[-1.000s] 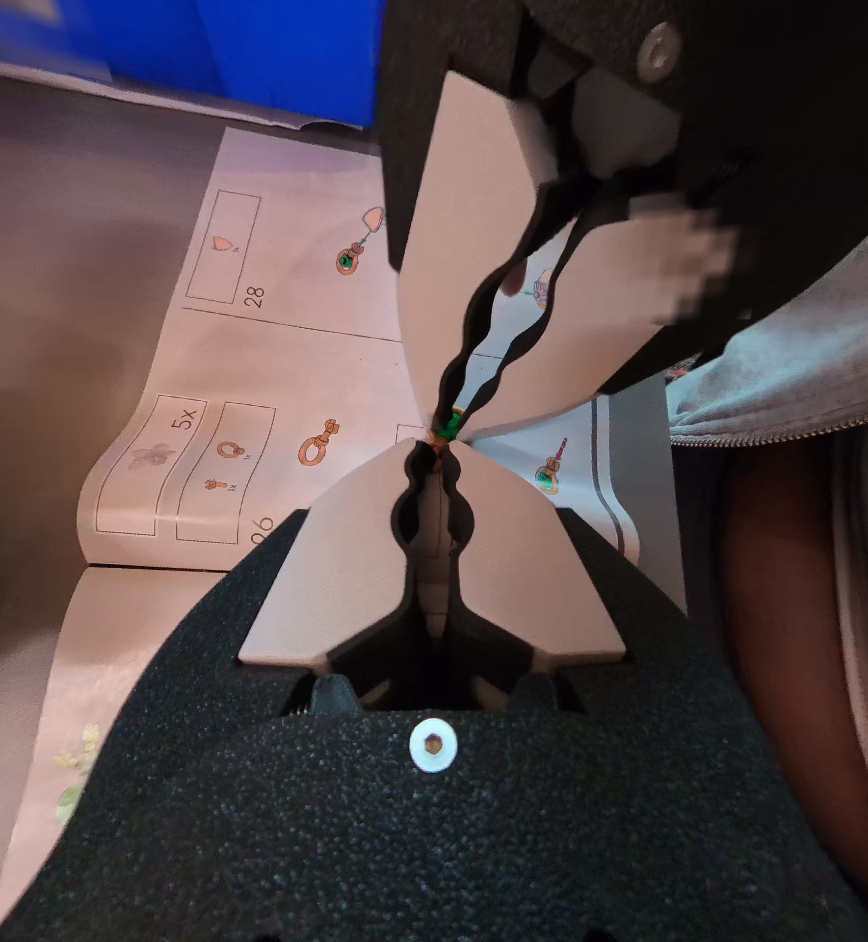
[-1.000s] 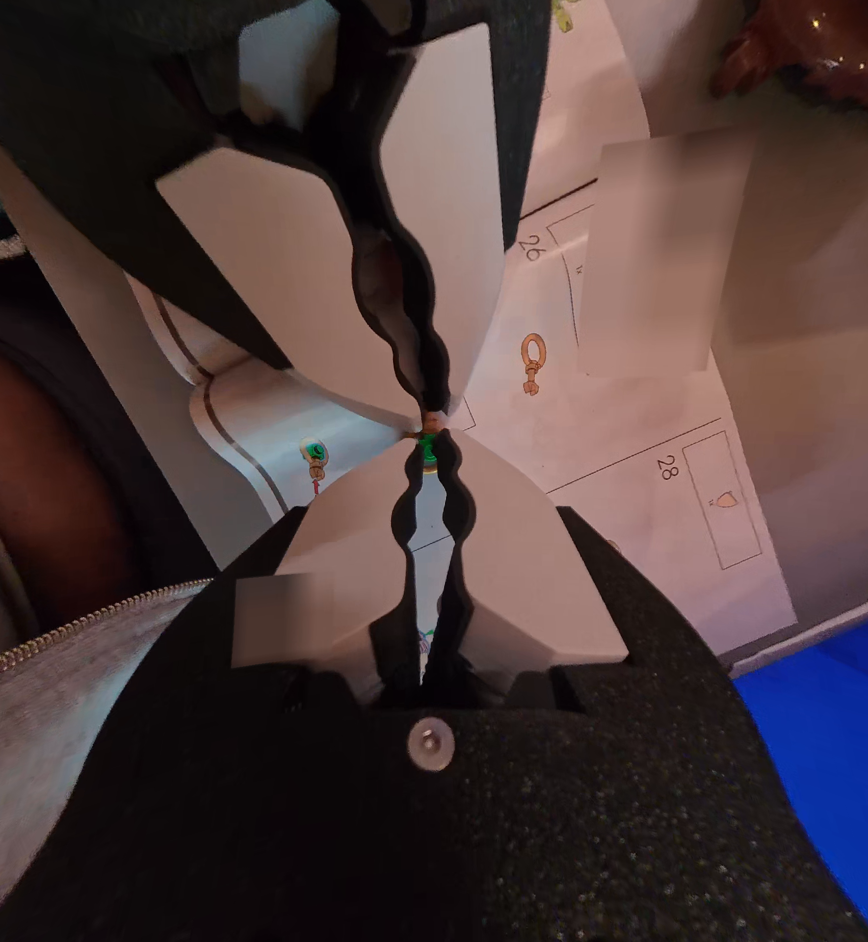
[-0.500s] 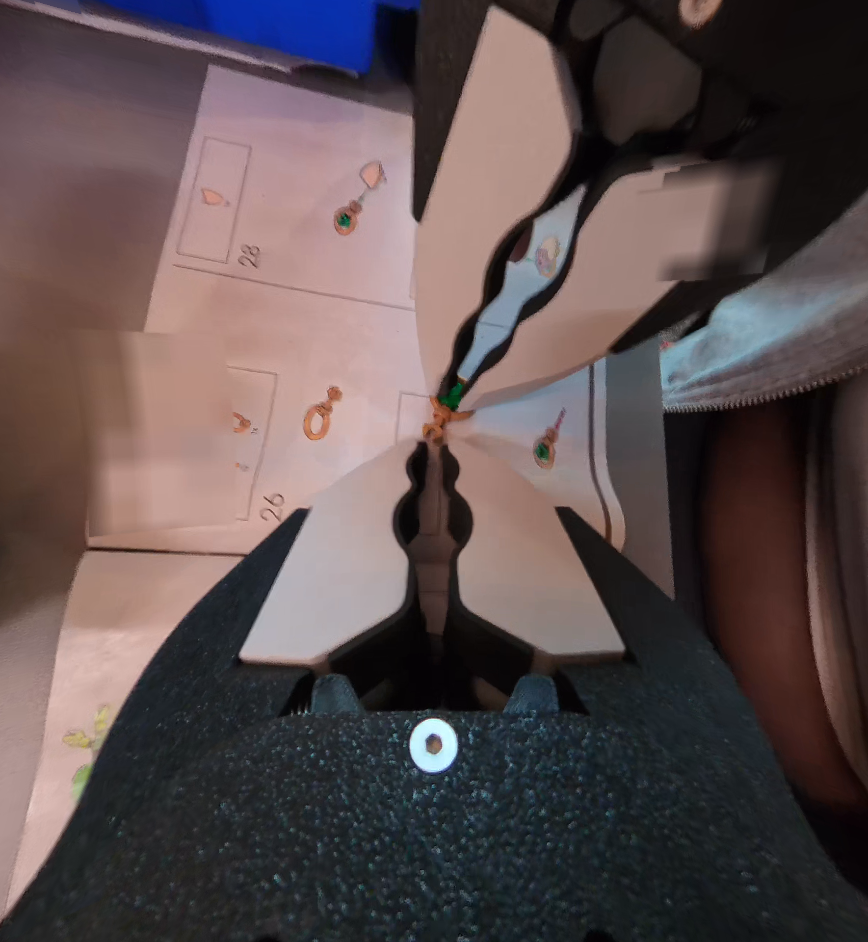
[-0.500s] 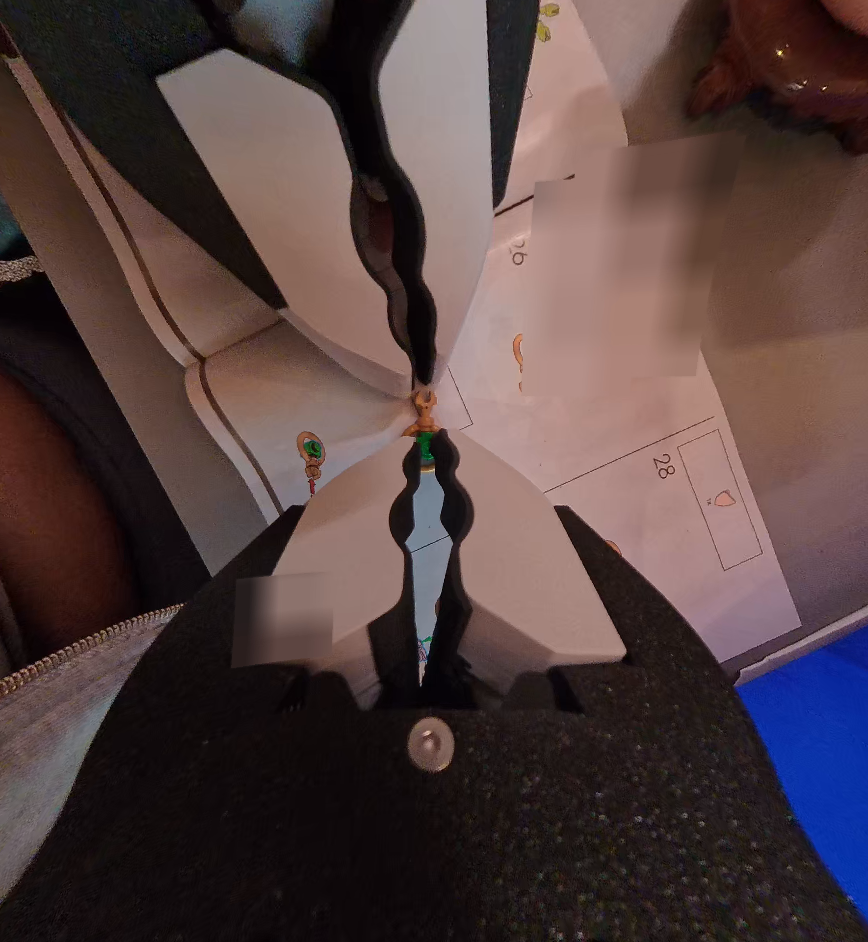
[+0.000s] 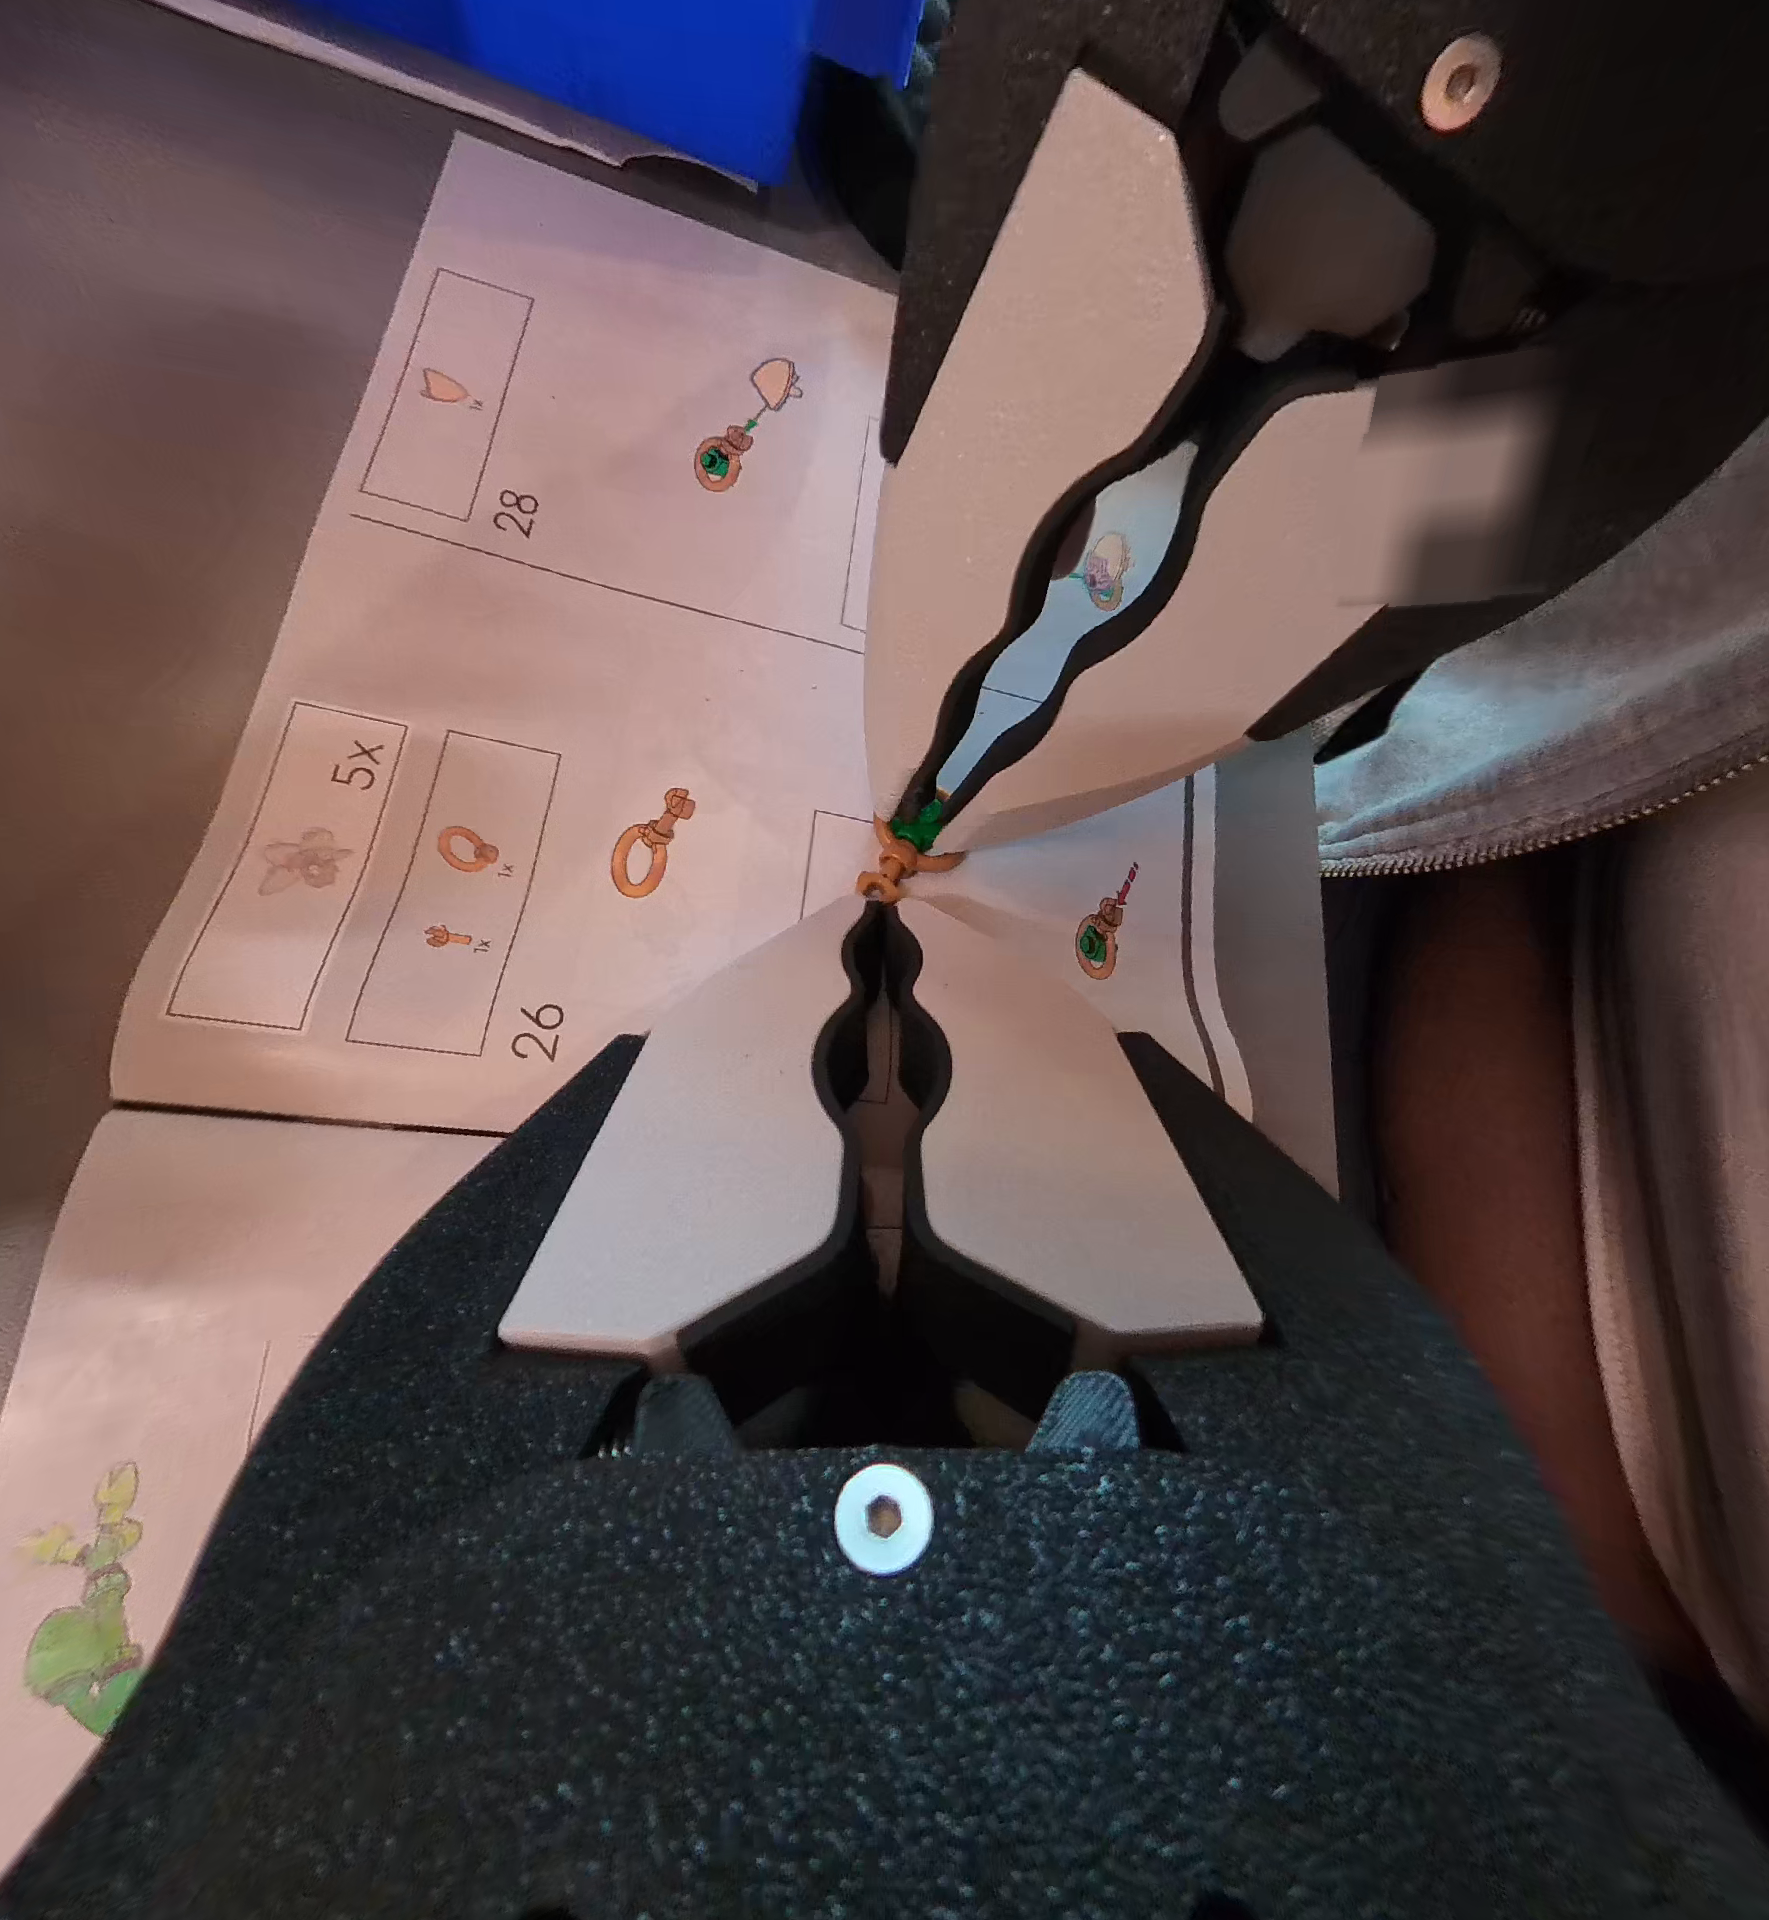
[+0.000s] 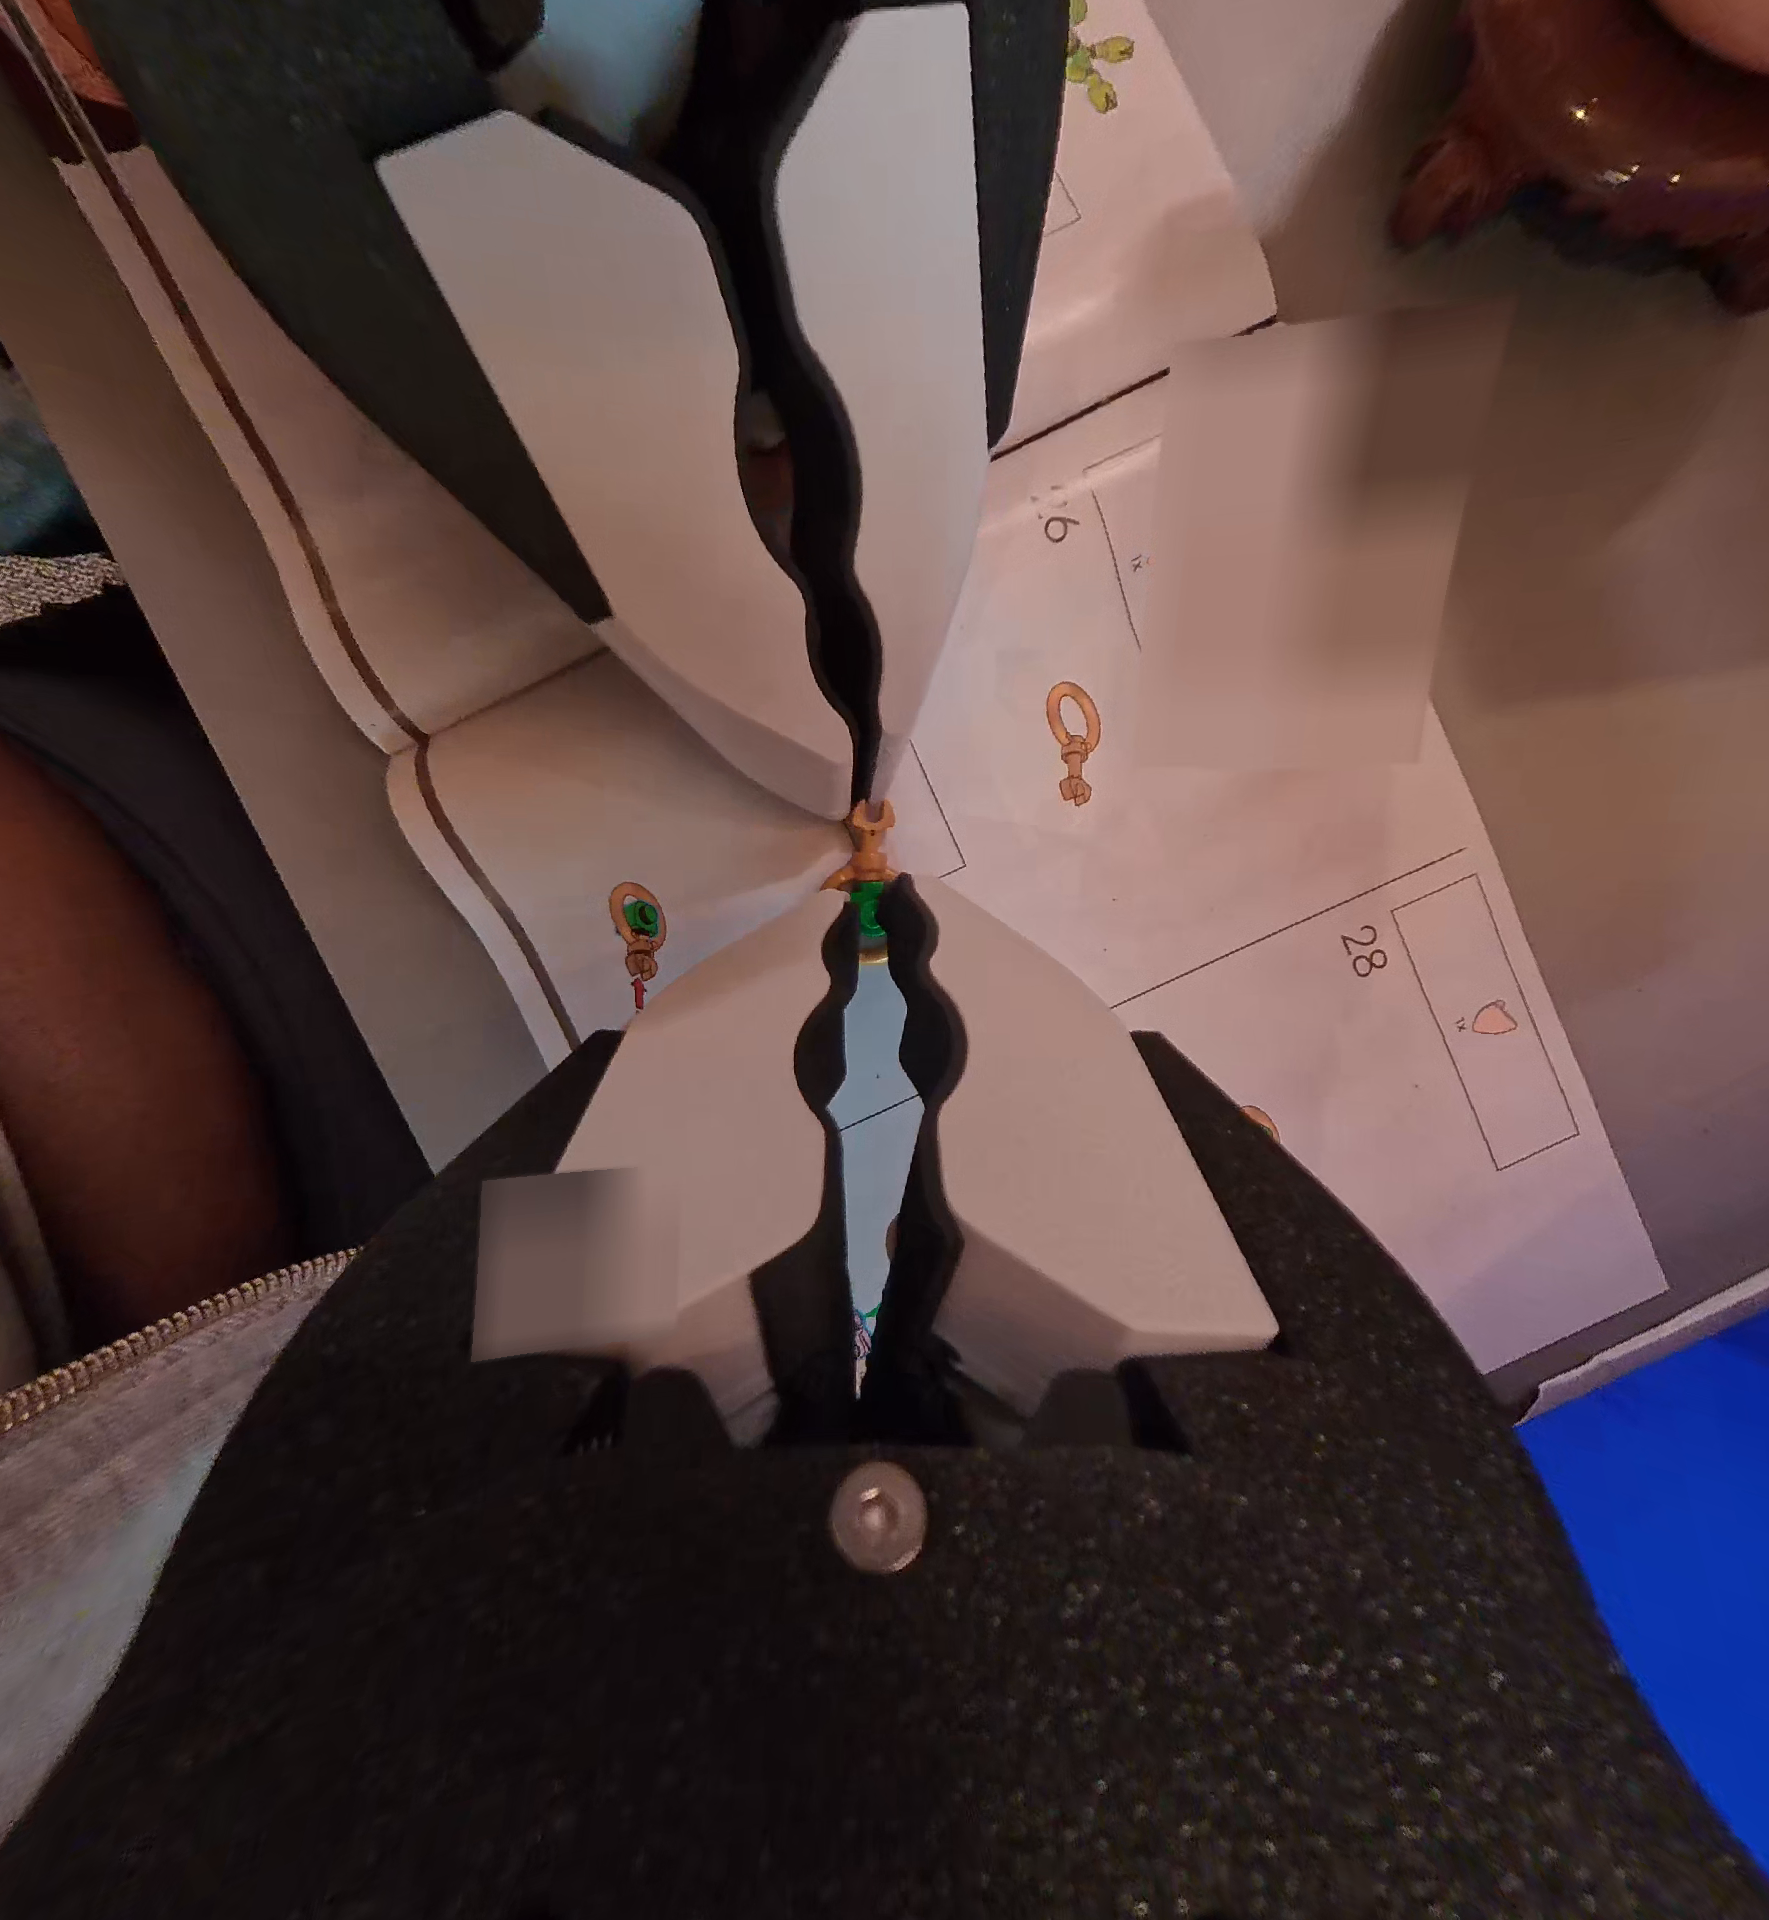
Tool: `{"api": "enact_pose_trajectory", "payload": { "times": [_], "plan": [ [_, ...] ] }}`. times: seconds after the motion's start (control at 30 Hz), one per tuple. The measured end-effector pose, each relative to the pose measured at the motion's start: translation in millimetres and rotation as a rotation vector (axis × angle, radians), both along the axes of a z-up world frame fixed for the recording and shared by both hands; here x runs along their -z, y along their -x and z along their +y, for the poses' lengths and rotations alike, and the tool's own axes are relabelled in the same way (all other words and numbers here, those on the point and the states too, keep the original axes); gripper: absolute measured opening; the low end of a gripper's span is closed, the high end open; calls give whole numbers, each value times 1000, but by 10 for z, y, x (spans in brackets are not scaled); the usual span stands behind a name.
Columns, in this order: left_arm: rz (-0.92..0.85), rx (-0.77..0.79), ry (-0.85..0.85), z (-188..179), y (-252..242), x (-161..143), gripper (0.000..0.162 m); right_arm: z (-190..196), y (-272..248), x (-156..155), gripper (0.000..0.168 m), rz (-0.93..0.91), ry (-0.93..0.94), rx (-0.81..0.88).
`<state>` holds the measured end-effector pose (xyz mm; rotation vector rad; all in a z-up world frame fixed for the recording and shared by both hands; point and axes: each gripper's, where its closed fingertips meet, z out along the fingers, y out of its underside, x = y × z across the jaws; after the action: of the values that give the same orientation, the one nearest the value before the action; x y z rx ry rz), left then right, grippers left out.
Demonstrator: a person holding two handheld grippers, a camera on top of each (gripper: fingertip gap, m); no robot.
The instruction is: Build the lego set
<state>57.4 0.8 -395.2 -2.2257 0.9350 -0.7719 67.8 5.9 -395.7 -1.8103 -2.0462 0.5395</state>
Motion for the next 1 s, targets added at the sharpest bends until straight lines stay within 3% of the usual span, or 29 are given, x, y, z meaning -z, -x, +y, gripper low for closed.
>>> {"api": "enact_pose_trajectory", "payload": {
  "times": [0.87,1.0],
  "plan": [
    [136,7,-191,7,-16,6,0,-20,32,-6,1,21,-15,26],
    [129,7,-182,6,-17,6,0,31,-23,-55,11,43,-12,63]
  ]
}}
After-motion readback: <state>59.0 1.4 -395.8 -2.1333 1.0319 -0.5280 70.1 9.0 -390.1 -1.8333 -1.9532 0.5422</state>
